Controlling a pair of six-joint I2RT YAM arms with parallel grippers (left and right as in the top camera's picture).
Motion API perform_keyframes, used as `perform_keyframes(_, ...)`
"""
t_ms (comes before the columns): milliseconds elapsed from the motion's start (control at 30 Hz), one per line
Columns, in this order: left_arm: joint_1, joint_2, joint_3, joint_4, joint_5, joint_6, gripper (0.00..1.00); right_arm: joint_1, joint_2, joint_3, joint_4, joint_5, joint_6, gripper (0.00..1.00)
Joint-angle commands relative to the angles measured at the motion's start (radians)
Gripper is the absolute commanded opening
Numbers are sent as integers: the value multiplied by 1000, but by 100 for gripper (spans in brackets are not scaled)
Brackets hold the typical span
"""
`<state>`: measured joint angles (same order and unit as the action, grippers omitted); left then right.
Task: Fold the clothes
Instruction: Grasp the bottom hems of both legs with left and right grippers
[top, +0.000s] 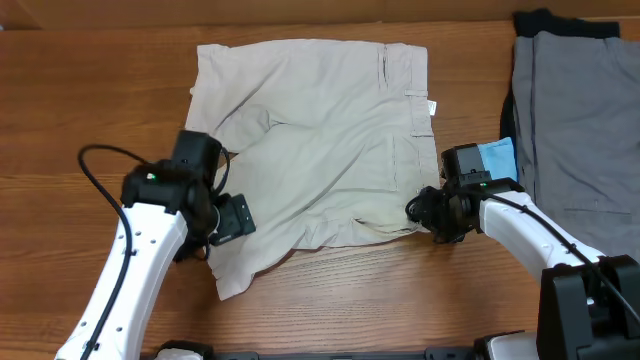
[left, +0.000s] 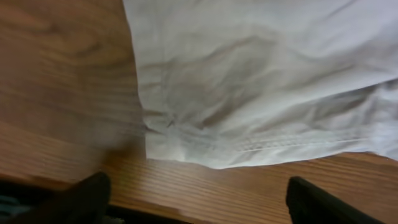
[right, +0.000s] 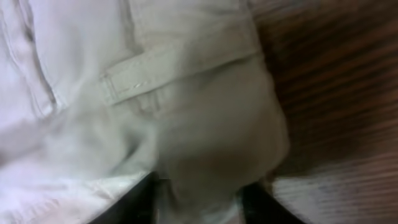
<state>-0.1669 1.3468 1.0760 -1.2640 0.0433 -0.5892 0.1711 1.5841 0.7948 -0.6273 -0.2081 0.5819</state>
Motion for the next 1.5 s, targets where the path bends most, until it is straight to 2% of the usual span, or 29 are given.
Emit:
perform_keyframes(0,-4,-1,-79,0,74,-70,80,2,17,-4,32,10,-1,31)
perform_keyframes(33,-4,-1,-97,-5,90,-72,78,2,17,-4,35,10,-1,28)
perform_keyframes(167,-11,-1,-165,-17,151,-91,74,2,17,-4,37,10,-5,29)
perform_keyframes(333,-111,-1,-221,26,110,-102,73,2,17,-4,36,10,-6,34)
perform_keyframes(500,-187,-1,-298,116,28,-289,73,2,17,-4,32,10,-5,34)
perform_keyframes(567,-187,-1,-325,137,-12,-391,64,2,17,-4,31,10,-5,35)
perform_keyframes(633,-187,-1,-346,155,-44,-536,65,2,17,-4,28,10,-5,35)
perform_keyframes(667,-187,-1,-359,182,-69,-613,70,2,17,-4,27,10,-5,35)
perform_keyframes(733,-187,-1,-375,230,-110,-685,76,2,17,-4,23,10,-6,36)
perform_keyframes(900,-184,-1,-401,326,-237,-803,75,2,17,-4,21,10,-5,40)
perform_keyframes(967,-177,0,-401,357,-272,-809,74,2,17,-4,21,10,-5,40)
perform_keyframes(1033,-169,3,-401,375,-300,-802,67,2,17,-4,21,10,-5,40)
perform_keyframes(1100,-166,16,-401,376,-333,-790,54,2,17,-4,21,14,-5,40)
perform_keyframes(1167,-165,44,-401,382,-368,-776,36,2,17,-4,19,18,-5,40)
perform_keyframes(1233,-161,72,-401,383,-370,-775,24,2,17,-4,18,18,-5,40)
perform_keyframes(1267,-153,79,-401,382,-375,-775,26,2,17,-4,16,22,-5,40)
perform_keyframes(1400,-33,78,-379,384,-353,-739,67,2,17,-4,13,29,-5,41)
perform_keyframes(1467,31,78,-369,407,-298,-664,78,2,17,-4,13,29,-5,42)
